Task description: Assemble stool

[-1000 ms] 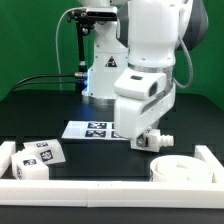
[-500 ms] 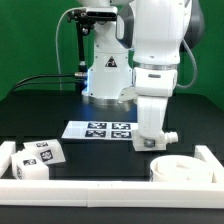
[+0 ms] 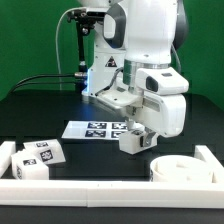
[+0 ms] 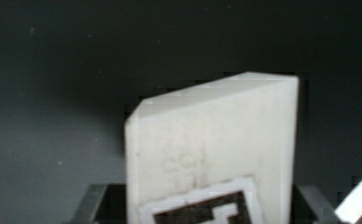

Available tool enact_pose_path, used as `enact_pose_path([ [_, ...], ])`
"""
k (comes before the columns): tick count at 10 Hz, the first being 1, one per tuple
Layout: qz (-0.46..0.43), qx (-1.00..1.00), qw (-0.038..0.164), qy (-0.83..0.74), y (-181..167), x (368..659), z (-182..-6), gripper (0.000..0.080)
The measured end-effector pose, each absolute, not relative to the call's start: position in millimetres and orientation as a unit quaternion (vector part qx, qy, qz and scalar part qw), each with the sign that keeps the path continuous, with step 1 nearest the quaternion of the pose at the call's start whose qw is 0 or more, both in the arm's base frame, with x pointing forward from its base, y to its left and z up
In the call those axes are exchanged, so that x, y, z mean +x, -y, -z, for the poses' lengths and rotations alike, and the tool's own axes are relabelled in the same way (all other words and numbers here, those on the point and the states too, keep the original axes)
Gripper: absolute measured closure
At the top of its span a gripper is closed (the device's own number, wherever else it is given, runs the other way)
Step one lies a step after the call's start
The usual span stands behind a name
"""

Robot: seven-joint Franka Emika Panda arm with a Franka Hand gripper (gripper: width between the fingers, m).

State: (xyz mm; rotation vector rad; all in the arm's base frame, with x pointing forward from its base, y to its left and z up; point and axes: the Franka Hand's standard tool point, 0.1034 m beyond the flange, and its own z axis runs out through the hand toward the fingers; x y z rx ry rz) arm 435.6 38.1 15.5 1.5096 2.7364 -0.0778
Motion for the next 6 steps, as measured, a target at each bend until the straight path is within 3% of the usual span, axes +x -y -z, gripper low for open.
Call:
enact_pose_path([
  [6, 0.046, 0.187, 0.007, -0.981, -26, 425, -11.1, 0.0482],
])
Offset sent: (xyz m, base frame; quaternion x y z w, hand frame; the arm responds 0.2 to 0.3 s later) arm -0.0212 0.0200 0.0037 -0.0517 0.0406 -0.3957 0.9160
